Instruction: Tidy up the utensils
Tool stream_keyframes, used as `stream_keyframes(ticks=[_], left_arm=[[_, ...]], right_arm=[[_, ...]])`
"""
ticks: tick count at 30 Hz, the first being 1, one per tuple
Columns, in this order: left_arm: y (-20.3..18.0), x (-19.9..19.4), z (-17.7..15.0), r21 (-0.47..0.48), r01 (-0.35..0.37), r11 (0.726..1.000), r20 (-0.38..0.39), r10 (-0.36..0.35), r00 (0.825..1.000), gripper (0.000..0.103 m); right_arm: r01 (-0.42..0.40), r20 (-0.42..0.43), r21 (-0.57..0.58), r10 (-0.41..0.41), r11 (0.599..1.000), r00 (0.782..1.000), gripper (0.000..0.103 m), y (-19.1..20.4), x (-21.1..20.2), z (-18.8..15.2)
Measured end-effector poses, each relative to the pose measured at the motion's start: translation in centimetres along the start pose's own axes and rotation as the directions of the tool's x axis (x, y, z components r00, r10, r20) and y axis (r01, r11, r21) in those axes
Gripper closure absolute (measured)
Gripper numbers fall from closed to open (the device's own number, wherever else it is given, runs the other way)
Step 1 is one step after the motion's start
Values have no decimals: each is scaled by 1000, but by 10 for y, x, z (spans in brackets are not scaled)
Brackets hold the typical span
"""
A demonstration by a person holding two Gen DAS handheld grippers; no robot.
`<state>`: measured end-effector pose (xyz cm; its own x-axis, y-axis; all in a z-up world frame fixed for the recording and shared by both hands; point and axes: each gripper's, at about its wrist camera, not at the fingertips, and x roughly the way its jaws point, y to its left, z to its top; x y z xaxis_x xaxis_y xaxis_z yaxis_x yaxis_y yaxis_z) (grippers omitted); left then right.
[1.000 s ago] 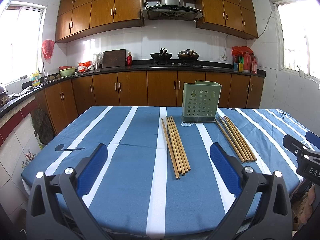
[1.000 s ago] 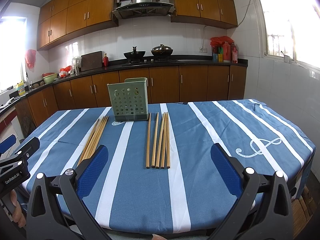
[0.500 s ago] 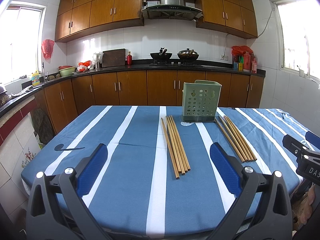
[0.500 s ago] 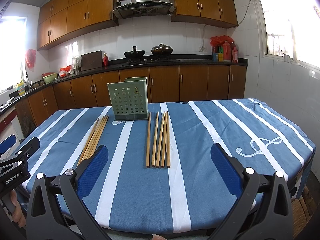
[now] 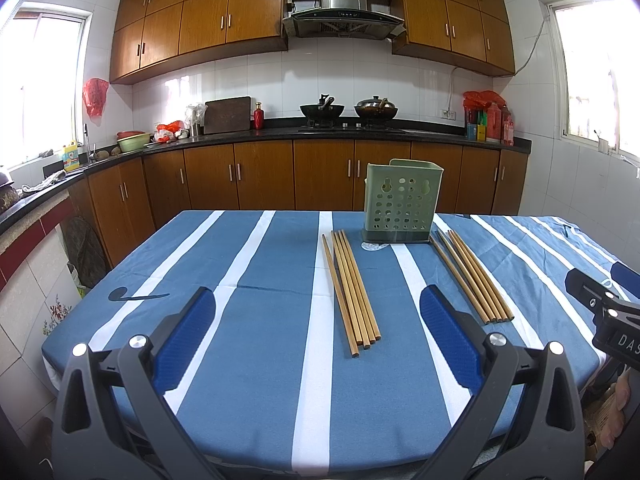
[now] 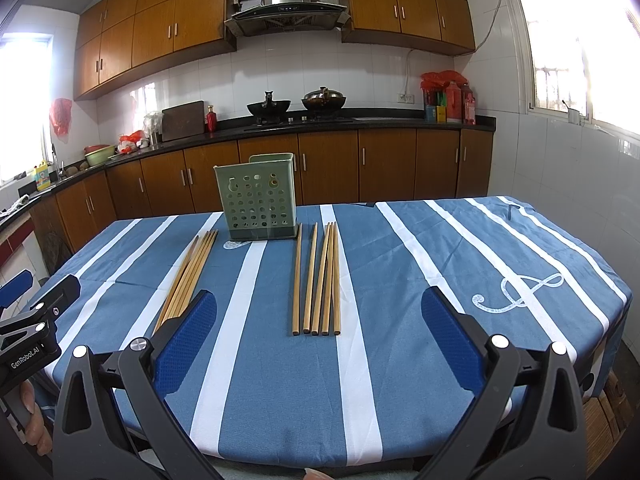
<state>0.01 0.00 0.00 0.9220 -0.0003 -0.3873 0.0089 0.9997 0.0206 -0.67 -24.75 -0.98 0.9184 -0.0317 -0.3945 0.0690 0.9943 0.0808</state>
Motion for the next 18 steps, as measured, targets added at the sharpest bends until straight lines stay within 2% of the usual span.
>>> stream_keyframes(ticks=[18], left_arm=[[-2, 4, -2, 0, 0, 1000, -2, 0, 1000, 4]], right_arm=[[0, -1, 0, 0, 1000, 1000, 2, 0, 0, -1]])
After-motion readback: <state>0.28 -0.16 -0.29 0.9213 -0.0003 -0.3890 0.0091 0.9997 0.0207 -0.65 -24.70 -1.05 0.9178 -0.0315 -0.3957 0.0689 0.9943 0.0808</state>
